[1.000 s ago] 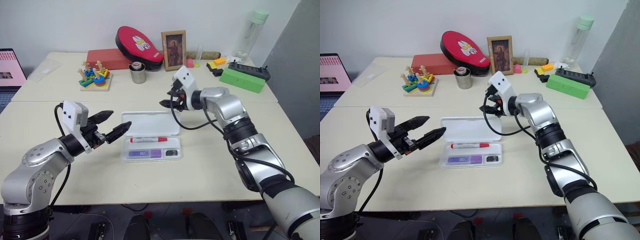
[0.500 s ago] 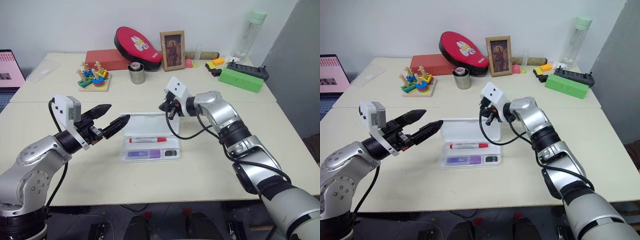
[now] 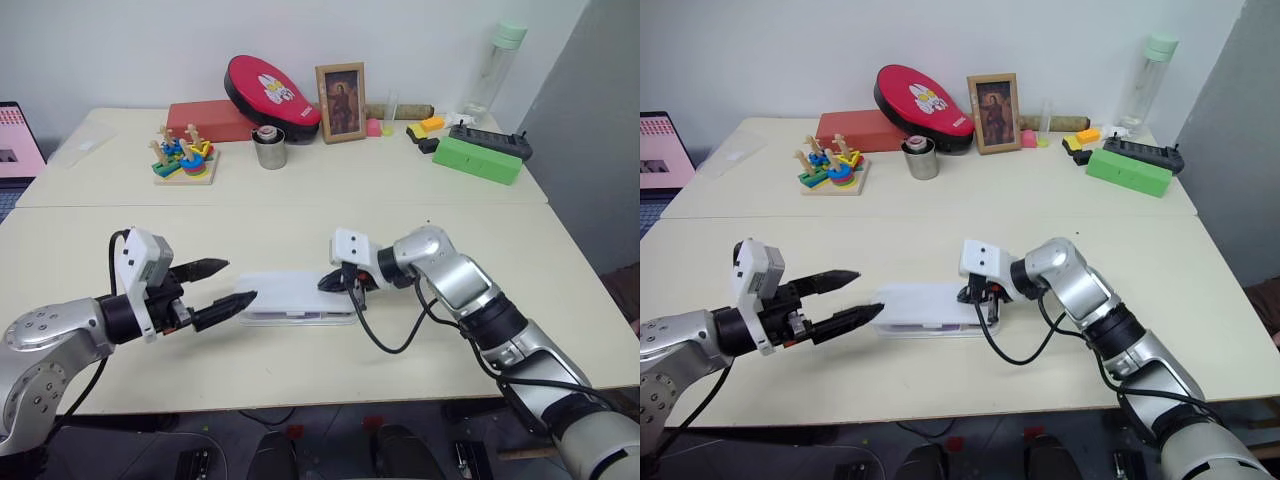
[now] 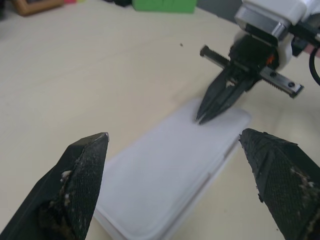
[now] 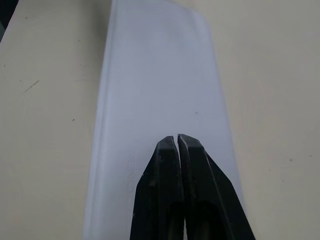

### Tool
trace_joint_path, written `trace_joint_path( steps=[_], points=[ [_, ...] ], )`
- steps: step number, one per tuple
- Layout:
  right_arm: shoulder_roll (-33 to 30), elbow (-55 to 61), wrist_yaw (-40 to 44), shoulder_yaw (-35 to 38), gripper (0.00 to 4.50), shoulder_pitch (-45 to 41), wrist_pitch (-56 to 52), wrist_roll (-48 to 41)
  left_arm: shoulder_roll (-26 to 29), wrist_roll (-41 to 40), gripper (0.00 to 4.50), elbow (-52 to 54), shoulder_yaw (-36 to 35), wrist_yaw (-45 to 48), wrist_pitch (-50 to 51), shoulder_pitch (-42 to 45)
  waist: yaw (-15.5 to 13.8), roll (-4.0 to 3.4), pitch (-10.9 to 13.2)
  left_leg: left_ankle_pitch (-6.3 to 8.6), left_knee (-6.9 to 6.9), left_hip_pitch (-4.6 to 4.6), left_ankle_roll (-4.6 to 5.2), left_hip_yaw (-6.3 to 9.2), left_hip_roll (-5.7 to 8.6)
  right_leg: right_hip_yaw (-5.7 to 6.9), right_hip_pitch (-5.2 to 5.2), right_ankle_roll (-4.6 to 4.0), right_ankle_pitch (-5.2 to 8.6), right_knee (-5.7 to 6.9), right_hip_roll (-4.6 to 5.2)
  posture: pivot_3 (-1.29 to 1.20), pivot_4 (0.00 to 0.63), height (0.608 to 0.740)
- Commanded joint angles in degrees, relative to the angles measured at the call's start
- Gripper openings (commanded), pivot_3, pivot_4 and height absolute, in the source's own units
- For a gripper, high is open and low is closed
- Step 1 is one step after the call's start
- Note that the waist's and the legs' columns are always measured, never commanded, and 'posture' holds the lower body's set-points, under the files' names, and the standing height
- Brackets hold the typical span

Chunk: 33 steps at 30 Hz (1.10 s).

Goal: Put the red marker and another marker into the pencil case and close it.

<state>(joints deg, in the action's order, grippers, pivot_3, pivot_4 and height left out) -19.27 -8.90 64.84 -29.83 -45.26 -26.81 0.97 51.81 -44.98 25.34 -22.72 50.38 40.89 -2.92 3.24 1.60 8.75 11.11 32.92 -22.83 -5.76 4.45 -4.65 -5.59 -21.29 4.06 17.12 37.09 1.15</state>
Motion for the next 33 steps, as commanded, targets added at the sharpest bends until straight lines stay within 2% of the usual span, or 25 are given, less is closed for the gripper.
trace_joint_path(
  steps=[1,5,8,11,15,18,19,20,24,25,26,32,33],
  points=[
    [0.0,1.4,-0.7,-3.3,0.08,1.7,0.1,2.6,0.9,0.6,4.50,1.1,-0.1,1.4,-1.1,0.3,0.0,0.00,0.0,0.00,0.00,-0.01,0.00,0.00,0.00,0.00,0.00,0.01,0.00,-0.02,0.00,0.00,0.150,0.740],
    [-0.1,-0.2,-2.4,-5.2,0.08,2.7,1.6,5.4,0.7,0.8,4.50,1.2,0.2,1.3,-0.8,0.9,0.0,0.07,-0.1,0.00,0.01,0.07,0.00,-0.03,-0.02,-0.02,0.01,0.01,0.02,0.01,-0.01,0.00,0.150,0.740],
    [0.6,1.2,-1.9,-2.6,0.08,3.3,0.5,2.8,0.2,1.3,4.50,0.2,0.0,0.0,-0.6,2.0,0.0,0.09,-0.1,0.00,0.02,0.27,0.00,-0.03,-0.02,-0.03,0.00,0.05,0.05,-0.02,-0.01,0.00,0.150,0.740],
    [1.0,3.4,-1.8,2.3,0.08,3.7,-1.4,-1.3,-1.0,2.4,4.50,-2.2,0.1,-2.6,-0.4,4.0,0.0,0.07,-0.1,0.00,0.02,0.27,0.00,-0.03,-0.02,-0.03,0.02,0.12,0.09,0.01,-0.01,0.00,0.150,0.740],
    [3.6,3.2,-7.4,13.2,0.08,3.4,-0.5,-7.4,-3.8,5.4,4.50,-7.5,0.1,-7.3,-2.0,7.7,-0.1,0.14,-0.1,-0.01,0.04,0.09,-0.01,-0.02,-0.02,-0.03,0.12,0.02,0.01,0.03,-0.01,0.00,0.150,0.740],
    [2.3,3.0,-10.0,19.4,0.08,3.1,-1.2,-10.1,-4.6,9.2,4.50,-11.8,0.5,-9.7,-3.9,10.1,-0.3,0.14,-0.1,-0.01,0.04,-0.01,-0.02,-0.01,0.00,-0.01,0.06,0.04,-0.02,0.02,0.00,0.00,0.150,0.740],
    [1.1,3.2,-9.9,20.8,0.44,3.4,-1.7,-10.7,-4.5,10.9,4.50,-13.5,1.0,-10.4,-4.6,10.6,-0.5,0.11,-0.1,-0.01,0.03,-0.02,-0.02,0.00,0.00,0.01,0.06,0.04,-0.02,0.01,0.00,0.00,0.150,0.740],
    [0.0,3.4,-9.9,21.8,0.54,3.6,-2.1,-11.2,-4.3,12.3,4.50,-14.9,1.5,-10.8,-5.3,11.0,-0.7,0.10,-0.1,-0.01,0.02,-0.02,-0.02,0.00,0.00,0.01,0.06,0.03,-0.03,0.01,0.00,0.00,0.150,0.740],
    [-6.1,3.5,-10.7,26.7,1.58,5.0,-5.0,-12.7,-4.0,16.5,4.50,-21.6,2.1,-10.3,-9.2,12.0,-1.3,0.12,-0.1,0.00,-0.01,-0.03,-0.01,-0.01,0.03,0.00,0.06,0.01,-0.02,-0.06,0.02,0.00,0.150,0.740],
    [-7.0,3.3,-11.1,27.2,1.87,5.3,-5.2,-12.9,-3.9,17.0,4.50,-22.5,2.0,-9.9,-9.8,12.0,-1.3,0.13,-0.1,0.00,-0.04,-0.05,-0.01,-0.02,0.02,0.00,0.02,-0.01,-0.01,-0.07,0.02,0.00,0.150,0.740],
    [-7.9,3.3,-11.7,27.7,2.35,5.9,-5.4,-12.7,-3.6,17.8,4.50,-24.1,2.0,-9.5,-10.8,12.2,-1.4,0.13,-0.1,0.00,-0.06,-0.05,0.00,-0.02,0.02,0.00,0.00,-0.02,0.00,-0.06,0.01,0.00,0.150,0.740],
    [-9.3,5.8,-12.8,28.6,3.51,7.6,-7.2,-13.9,-3.1,19.8,4.50,-28.6,2.5,-8.2,-12.8,15.7,-1.1,0.13,-0.1,0.00,-0.04,-0.04,0.00,-0.02,0.02,-0.02,0.00,-0.03,0.01,-0.03,0.00,0.00,0.150,0.740],
    [-9.4,6.1,-12.9,28.6,3.83,7.8,-7.4,-14.2,-3.2,19.9,4.50,-28.7,2.5,-8.0,-12.8,15.9,-1.2,0.12,-0.1,0.00,-0.03,-0.05,0.00,-0.02,0.02,-0.02,0.00,-0.02,0.01,-0.03,0.00,0.00,0.150,0.740]
  ],
)
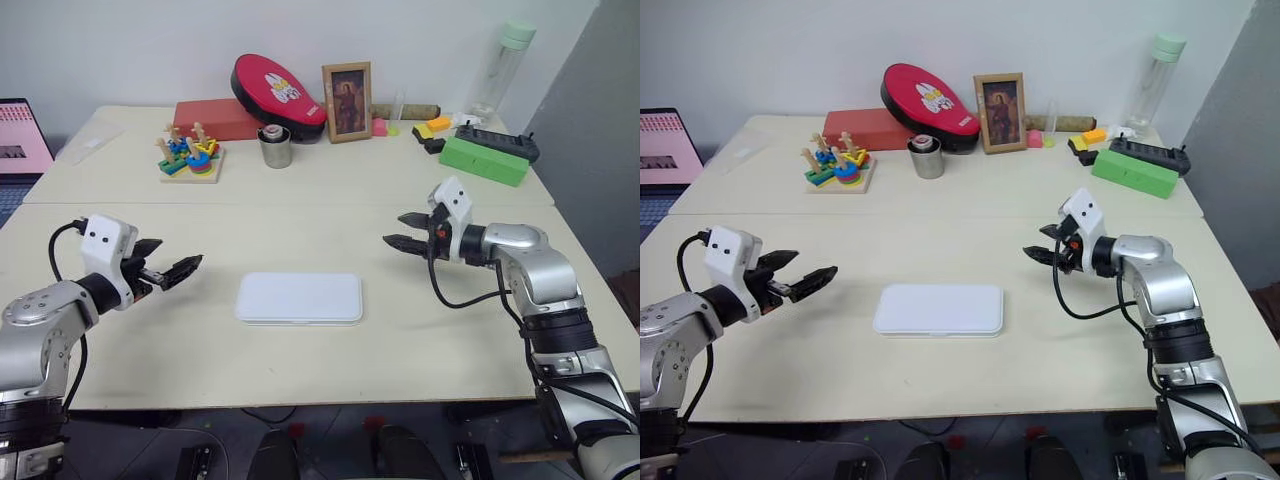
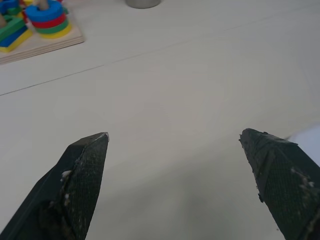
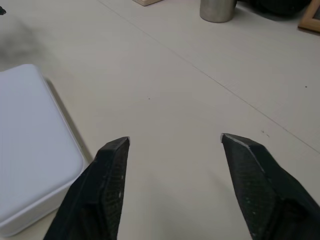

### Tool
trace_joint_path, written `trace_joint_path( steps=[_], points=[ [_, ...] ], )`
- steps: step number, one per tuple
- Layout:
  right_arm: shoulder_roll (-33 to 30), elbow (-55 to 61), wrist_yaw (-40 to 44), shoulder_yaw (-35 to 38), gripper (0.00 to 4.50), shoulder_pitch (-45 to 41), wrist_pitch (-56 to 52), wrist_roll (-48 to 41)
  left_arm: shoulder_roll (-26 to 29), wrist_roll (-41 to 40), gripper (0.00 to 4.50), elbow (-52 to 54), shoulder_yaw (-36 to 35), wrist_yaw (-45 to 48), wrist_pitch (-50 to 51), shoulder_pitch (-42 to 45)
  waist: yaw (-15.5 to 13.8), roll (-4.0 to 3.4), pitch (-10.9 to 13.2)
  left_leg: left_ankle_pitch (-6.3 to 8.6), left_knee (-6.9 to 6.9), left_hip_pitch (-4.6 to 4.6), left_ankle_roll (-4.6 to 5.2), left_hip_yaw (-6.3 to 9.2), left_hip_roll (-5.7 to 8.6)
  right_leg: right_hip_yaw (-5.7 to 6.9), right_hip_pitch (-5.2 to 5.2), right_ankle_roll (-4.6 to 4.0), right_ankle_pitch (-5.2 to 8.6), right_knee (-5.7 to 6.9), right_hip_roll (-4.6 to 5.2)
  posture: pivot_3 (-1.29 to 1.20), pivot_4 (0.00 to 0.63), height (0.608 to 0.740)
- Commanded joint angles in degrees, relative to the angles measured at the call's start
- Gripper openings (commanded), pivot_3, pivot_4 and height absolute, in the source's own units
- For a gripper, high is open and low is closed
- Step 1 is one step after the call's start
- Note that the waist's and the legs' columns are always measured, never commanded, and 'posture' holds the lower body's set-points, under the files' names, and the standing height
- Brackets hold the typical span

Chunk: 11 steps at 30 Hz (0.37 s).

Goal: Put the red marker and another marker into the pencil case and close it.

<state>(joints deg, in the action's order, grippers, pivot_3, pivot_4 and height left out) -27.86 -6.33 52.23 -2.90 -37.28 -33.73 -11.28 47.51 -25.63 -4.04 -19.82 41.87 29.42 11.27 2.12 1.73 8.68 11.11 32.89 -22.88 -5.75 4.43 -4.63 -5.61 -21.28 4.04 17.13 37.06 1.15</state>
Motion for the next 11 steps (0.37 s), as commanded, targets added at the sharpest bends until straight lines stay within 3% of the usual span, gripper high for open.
trace_joint_path(
  steps=[1,3,11],
  points=[
    [-1.0,3.8,-0.3,1.6,4.07,-0.1,-0.7,-2.3,1.0,0.7,4.50,0.7,-0.4,0.6,-1.4,1.8,-0.1,-0.01,0.0,0.00,0.01,-0.01,0.00,0.00,0.00,0.00,0.00,0.00,0.00,0.00,0.00,0.00,0.150,0.740],
    [-1.4,4.0,-0.1,1.4,4.45,0.0,-1.0,-2.7,0.9,0.8,4.50,1.0,-0.7,0.6,-1.3,1.6,-0.2,-0.01,0.0,0.00,0.00,-0.01,0.00,0.00,0.01,0.00,0.00,0.00,0.00,0.00,0.01,0.00,0.150,0.740],
    [-2.6,4.1,0.7,0.9,4.45,-0.1,-1.3,-3.9,0.6,0.4,4.50,3.5,-1.9,-0.5,0.1,0.2,-0.2,-0.01,0.0,0.00,0.00,0.00,0.00,0.00,0.00,0.00,0.01,0.00,0.00,0.01,0.01,0.00,0.150,0.740]
  ],
)
